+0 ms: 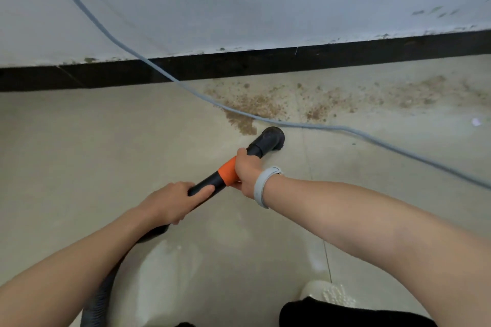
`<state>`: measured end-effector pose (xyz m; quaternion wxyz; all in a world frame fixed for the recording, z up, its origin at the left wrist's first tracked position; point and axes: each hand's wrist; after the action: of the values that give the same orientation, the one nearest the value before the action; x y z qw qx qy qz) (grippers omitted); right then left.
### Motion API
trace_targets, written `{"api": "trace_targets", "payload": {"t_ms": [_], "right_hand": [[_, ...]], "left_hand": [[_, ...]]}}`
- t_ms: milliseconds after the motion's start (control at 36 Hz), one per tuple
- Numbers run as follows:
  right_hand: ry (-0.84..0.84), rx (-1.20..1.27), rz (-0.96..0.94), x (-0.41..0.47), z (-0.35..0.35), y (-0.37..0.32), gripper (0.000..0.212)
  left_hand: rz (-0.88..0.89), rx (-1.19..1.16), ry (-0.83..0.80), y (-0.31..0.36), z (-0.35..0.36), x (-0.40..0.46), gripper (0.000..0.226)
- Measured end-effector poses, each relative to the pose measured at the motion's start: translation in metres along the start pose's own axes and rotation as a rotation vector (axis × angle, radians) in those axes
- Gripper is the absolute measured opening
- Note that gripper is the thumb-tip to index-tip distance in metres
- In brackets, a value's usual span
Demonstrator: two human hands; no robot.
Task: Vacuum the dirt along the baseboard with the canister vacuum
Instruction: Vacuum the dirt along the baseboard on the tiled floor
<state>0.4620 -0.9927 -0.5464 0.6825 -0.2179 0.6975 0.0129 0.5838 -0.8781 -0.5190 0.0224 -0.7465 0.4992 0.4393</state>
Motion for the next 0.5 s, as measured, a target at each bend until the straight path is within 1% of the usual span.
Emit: {"api": "trace_targets", "payload": {"t_ms": [111,194,361,500], "right_hand": [[-0.096,-0.057,-0.009,-0.007,0.025,0.015,0.035],[-0.105,-0.078,-0.023,-0.008,0.031,0.028,0.036],[-0.005,-0.09,0.015,-0.013,-0.002,0.053,0.037],[0.104,-0.07,0.12,-0.018,-0.036,0.09,0.039]], "left_hand": [[-0.103,-0.005,0.073,-0.022,0.007,-0.027,0.049],[-0.129,-0.036,0.076,-0.026,0.017,-0.038,0.049],[-0.057,-0.005,0.022,-0.001,0.04,-0.047,0.054],[0.062,0.143,-0.123,0.013,0.057,-0.052,0.05]]}}
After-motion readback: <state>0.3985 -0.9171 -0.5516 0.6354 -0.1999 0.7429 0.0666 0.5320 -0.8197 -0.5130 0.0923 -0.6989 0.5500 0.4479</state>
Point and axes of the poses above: each hand's wrist, its own x-axis towards the middle knuckle, its own z-axis out of the palm, y = z × x, and after that the axes turned 9 degrees about z, right-handed
